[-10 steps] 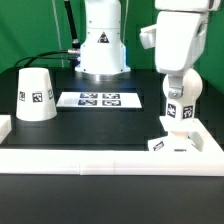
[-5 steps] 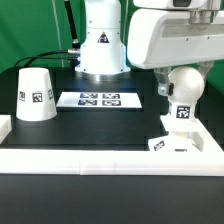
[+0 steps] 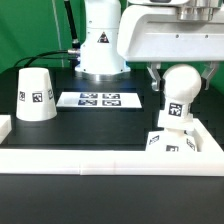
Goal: Assemble lamp
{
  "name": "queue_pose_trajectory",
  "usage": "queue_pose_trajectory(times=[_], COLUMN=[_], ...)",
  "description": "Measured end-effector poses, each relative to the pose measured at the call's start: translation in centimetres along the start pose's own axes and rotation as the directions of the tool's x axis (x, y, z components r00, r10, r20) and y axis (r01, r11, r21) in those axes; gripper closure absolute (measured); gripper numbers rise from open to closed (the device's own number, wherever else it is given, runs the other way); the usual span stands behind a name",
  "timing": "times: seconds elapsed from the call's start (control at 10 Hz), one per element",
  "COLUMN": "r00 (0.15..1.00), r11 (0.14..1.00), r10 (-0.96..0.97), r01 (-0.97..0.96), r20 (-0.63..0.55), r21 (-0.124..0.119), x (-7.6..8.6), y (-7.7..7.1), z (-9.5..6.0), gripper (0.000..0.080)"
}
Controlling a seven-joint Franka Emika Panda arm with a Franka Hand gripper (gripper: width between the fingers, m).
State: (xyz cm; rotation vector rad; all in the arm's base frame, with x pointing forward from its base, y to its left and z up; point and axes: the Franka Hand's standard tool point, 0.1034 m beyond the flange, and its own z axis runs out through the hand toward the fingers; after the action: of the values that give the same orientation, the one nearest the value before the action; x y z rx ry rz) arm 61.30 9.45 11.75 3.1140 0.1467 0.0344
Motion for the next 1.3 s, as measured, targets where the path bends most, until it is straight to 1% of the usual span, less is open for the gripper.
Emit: queue_pose_trajectory(times=[0.3,0.4,0.5,0.6,0.8,0.9,1.0,1.1,1.3], r00=[0.99,0.993,0.995,0.996,0.997,0.998,0.998,0.999,0.999], r11=[0.99,0.993,0.995,0.996,0.997,0.998,0.999,0.999,0.999], r10=[0.14,0.116,0.102,0.089,0.075,0.065,0.053,0.048,0.048], r01=[-0.14,-0.116,-0.102,-0.089,-0.075,-0.065,-0.053,-0.048,-0.047], r20=[-0.004,-0.004,-0.002,-0.001,0.003,0.008,0.017,0.022,0.022], r21=[-0.004,-0.004,-0.004,-0.004,-0.004,-0.004,-0.005,-0.006,-0.006], x=[0.1,0.1,0.0,-0.1,-0.6,-1.1,-1.9,-2.3,-2.3], y=[0.5,0.5,0.5,0.5,0.2,0.1,0.3,0.5,0.5], z=[-0.1,-0.1,-0.1,-0.1,-0.2,-0.3,-0.3,-0.3,-0.2], gripper=[0.022,0.022,0.0144,0.0114,0.0102,0.0101,0.0101,0.0101,0.0101])
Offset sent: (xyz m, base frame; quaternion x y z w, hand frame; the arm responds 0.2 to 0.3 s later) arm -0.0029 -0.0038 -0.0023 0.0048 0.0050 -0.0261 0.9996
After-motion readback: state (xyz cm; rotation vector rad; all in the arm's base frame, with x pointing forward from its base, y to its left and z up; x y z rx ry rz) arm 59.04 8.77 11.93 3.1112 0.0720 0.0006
